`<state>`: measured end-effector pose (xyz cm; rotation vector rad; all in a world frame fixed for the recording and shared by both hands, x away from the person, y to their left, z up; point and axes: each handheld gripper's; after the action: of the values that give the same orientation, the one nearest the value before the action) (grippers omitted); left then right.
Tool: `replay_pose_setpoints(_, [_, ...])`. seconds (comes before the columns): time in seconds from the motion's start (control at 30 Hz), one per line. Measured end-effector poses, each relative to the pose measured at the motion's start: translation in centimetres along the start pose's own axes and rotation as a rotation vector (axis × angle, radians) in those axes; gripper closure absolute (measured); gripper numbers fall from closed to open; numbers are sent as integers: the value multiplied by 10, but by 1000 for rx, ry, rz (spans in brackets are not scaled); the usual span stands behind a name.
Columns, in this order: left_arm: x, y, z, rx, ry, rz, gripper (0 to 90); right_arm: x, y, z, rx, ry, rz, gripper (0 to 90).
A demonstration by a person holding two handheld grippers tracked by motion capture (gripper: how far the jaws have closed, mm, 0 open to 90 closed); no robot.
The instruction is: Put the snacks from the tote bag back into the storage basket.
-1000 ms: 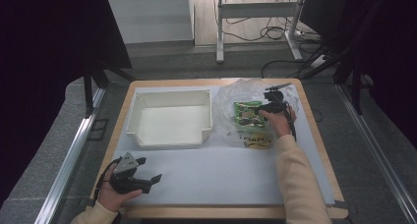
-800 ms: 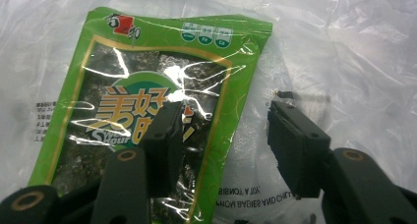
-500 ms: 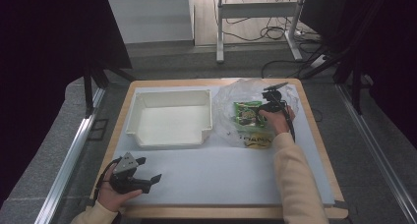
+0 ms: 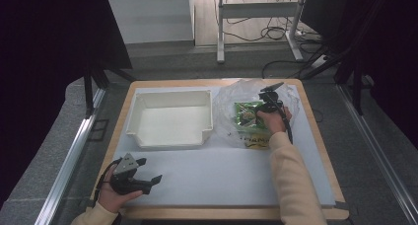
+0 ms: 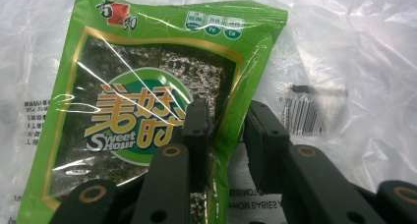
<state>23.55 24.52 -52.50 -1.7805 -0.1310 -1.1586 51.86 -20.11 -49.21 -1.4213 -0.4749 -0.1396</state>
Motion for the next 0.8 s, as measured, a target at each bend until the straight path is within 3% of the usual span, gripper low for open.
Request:
replay_pose_setpoints(0.1, [0, 0, 0, 0, 0, -2, 130, -1, 1, 2, -5, 23, -3, 755])
replay_pose_setpoints(0.5, [0, 0, 0, 0, 2, 1, 130, -4, -1, 12, -60, 9, -31, 847])
replay_pose_setpoints(0.8, [0, 0, 1, 1, 1, 2, 131, -6, -4, 11, -18, 10, -50, 882])
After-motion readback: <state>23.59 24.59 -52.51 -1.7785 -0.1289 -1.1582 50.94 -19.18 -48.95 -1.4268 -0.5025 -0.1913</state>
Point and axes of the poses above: each handheld gripper's, and its own axes: y roughly forward along the jaws, x roughly out of its top, z roughly to its left, and after that the axes turned 4 degrees about z, right-handed
